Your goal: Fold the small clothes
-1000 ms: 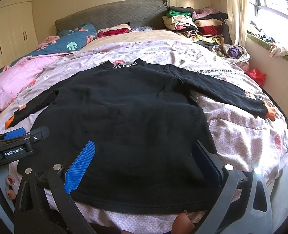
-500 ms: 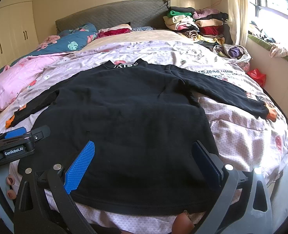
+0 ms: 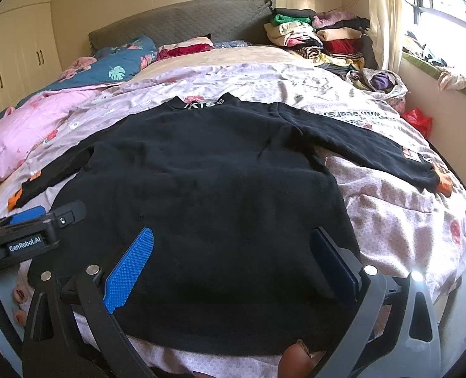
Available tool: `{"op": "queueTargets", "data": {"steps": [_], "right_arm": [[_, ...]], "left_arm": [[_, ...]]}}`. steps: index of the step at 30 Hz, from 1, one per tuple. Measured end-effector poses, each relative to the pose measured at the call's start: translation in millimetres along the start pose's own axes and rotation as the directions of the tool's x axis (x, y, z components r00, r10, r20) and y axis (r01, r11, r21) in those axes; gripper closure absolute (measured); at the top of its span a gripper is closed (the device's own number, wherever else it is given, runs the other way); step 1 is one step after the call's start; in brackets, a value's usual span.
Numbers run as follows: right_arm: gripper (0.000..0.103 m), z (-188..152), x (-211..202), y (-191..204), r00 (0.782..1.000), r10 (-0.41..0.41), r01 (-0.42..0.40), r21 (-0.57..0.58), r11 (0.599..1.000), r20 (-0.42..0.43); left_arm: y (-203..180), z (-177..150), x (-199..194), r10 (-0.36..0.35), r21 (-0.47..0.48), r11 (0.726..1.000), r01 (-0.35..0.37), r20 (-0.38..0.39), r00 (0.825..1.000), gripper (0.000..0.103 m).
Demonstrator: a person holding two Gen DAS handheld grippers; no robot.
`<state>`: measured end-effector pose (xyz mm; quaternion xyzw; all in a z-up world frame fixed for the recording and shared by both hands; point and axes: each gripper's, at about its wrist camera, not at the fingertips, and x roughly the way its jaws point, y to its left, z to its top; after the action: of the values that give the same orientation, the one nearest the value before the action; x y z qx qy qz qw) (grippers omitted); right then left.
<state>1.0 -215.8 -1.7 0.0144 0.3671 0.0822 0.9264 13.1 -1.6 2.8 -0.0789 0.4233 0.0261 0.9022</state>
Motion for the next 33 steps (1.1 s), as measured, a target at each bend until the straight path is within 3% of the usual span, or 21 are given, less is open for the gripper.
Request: {"op": "queueTargets", "data": {"steps": [19,33], "right_arm": [[0.004,57,18,-7,1.0,0.012,-0.014,0.063,0.998,0.028],[0.004,107,37,-27,0.998,-0.038,0.029,0.173,0.985,0.052]], "left_arm": [[1,48,17,0.021,-0.022,1.0,-0.02,0.019,1.0,0.008],[-9,102,45,0.03,-0.009,1.0,-0.03,0.001,1.0,0.008]]}}
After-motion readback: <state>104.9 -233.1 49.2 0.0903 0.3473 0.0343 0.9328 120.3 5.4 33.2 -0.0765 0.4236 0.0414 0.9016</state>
